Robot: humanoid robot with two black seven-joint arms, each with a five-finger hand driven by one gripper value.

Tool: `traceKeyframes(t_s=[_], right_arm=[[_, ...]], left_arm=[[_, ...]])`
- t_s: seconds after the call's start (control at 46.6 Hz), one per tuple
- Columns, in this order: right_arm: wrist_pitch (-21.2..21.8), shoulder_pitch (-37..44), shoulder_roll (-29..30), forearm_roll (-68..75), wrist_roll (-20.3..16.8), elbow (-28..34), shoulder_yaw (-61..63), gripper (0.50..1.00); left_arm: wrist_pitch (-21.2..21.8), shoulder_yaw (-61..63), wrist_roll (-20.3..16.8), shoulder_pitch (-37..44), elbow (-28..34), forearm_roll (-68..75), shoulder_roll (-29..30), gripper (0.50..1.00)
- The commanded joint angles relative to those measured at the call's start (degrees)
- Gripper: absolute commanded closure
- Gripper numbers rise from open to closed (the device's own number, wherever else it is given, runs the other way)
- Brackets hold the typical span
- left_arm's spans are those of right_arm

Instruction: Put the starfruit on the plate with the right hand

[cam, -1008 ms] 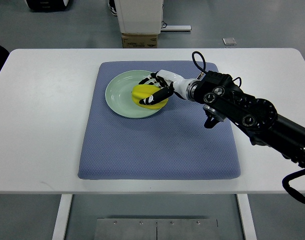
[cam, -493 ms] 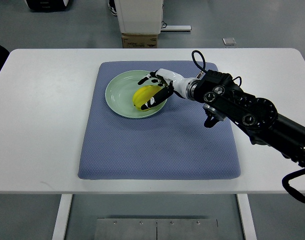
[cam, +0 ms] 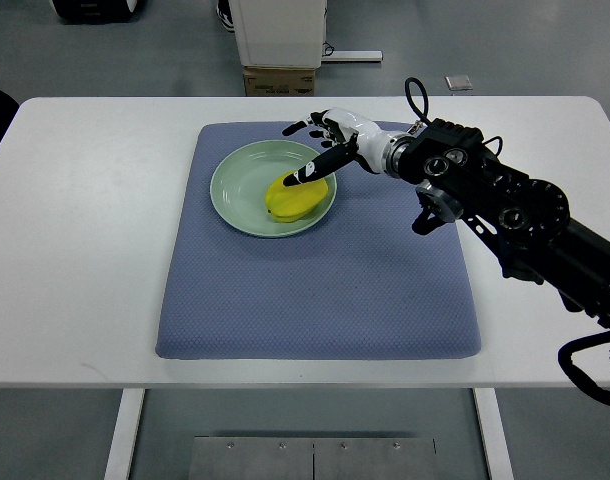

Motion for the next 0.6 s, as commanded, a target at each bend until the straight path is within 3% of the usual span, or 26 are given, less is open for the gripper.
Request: traceKeyframes(t_s=[0.0, 0.429, 0.579], right_arm=[[0.00, -0.24, 0.00, 0.97, 0.00, 0.00, 1.44, 0.502], [-0.09, -4.90, -1.67, 4.14, 0.00, -2.90, 14.88, 0.502], [-2.02, -6.66, -2.02, 4.23, 0.00, -3.25, 20.50, 0.502]], left_arm=[[-0.01, 0.02, 0.00, 0.01, 0.00, 0.03, 0.00, 0.500], [-0.01, -0.07, 0.00, -0.08, 0.00, 0.03, 0.00, 0.500], [-0.01, -0.07, 0.00, 0.01, 0.00, -0.05, 0.00, 0.500]])
